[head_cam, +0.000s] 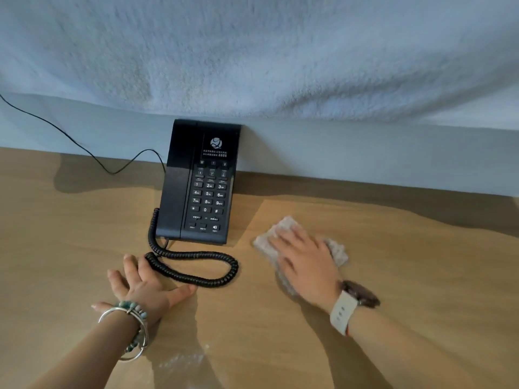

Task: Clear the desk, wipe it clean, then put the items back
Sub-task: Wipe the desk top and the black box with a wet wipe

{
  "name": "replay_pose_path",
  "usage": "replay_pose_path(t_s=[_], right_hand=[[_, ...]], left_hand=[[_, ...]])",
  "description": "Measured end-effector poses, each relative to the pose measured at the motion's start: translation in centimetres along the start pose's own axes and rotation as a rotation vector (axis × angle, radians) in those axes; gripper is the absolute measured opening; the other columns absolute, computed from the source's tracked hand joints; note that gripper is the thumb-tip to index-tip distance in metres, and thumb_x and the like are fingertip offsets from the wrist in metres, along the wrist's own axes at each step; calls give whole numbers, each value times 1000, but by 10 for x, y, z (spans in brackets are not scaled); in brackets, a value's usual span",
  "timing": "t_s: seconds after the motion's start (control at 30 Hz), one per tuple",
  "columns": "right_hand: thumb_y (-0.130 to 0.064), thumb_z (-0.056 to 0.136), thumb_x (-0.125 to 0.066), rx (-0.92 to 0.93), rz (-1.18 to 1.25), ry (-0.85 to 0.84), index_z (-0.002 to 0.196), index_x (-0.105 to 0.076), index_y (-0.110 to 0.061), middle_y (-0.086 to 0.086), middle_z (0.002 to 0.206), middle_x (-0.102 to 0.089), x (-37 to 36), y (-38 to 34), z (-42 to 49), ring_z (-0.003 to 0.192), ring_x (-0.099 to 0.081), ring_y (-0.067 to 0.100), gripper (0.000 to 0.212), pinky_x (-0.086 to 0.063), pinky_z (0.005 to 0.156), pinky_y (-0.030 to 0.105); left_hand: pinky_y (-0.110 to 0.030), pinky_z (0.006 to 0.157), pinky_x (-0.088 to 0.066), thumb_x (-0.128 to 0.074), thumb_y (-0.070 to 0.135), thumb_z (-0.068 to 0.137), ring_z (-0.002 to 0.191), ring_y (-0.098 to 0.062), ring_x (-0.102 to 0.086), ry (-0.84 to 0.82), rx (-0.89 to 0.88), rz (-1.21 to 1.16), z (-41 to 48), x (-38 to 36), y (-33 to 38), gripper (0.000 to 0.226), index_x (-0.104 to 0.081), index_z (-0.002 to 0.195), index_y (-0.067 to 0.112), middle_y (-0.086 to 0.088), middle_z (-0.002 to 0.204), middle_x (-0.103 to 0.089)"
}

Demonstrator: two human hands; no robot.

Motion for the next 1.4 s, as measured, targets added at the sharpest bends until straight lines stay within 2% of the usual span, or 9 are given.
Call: replay_pose_path(t_s=[0.13,0.33,0.57,0.7,0.8,0.93,1.0,1.2,1.4], right_hand=[[-40,91,-26,244,-34,-99,134,-41,-40,-18,141,-45,1,-23,-22,132,-41,11,46,-33,107,37],[-35,100,-26,-373,-11,22,145,-26,-33,-6,155,-21,30,49,39,143,-14,19,45,-18,112,42],[-42,84,-34,84,7,-103,123,-49,-42,-23,123,-59,-8,-72,-58,115,-58,7,42,-49,91,34],[-47,91,-7,-312,-24,-34,146,-24,-40,-16,154,-21,9,-10,-46,144,-18,12,57,-21,114,37],[-40,99,-18,-572,29,6,147,-19,-38,-13,157,-12,10,-19,-46,145,-9,16,48,-15,115,40],[-40,88,-25,-189,-22,2,131,-49,-40,-14,137,-50,-25,-120,-75,130,-46,17,49,-41,100,39],[-42,89,-21,-123,-33,-25,135,-44,-42,-16,143,-42,-25,-132,-82,136,-37,16,52,-33,106,40],[-36,100,-20,-651,-10,13,147,-19,-38,-10,157,-13,-7,-79,-72,145,-9,17,47,-19,115,43],[-45,84,-7,-68,61,-82,142,-31,-41,-27,147,-18,-39,-194,-85,140,-16,4,63,-15,112,38]], left_hand=[[-62,111,-1,-58,77,65,141,-29,22,19,3,13,0,4,4,123,11,148,19,2,154,23],[-63,111,-3,-59,79,61,141,-30,20,35,7,18,4,1,1,125,8,149,20,2,155,19],[-62,111,-4,-61,77,62,142,-31,19,10,-62,-28,1,7,0,124,8,149,22,2,155,20],[-58,113,-7,-55,79,65,143,-28,14,-11,-218,120,0,11,-20,118,11,148,28,5,155,19],[-51,115,-10,-43,70,82,144,-23,11,-4,-401,229,-2,19,-47,90,5,148,33,6,157,13],[-45,116,-6,-31,55,95,145,-19,10,-2,-552,345,-8,25,-76,64,3,148,39,7,157,11],[-46,115,-7,-26,53,96,145,-20,10,4,-584,383,-10,26,-88,59,3,147,42,8,157,11],[-50,114,3,-21,51,98,143,-20,19,-16,-602,378,-10,18,-112,54,8,144,48,14,154,19],[-51,113,5,-18,52,97,143,-20,20,-23,-599,388,-9,17,-114,54,11,143,48,14,154,21]])
Point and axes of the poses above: each hand's wrist, its own z-axis towards the middle knuckle, its own x-axis out of the back of the hand, y = z × x, the point moved 1 cm from there along z, towards the middle knuckle
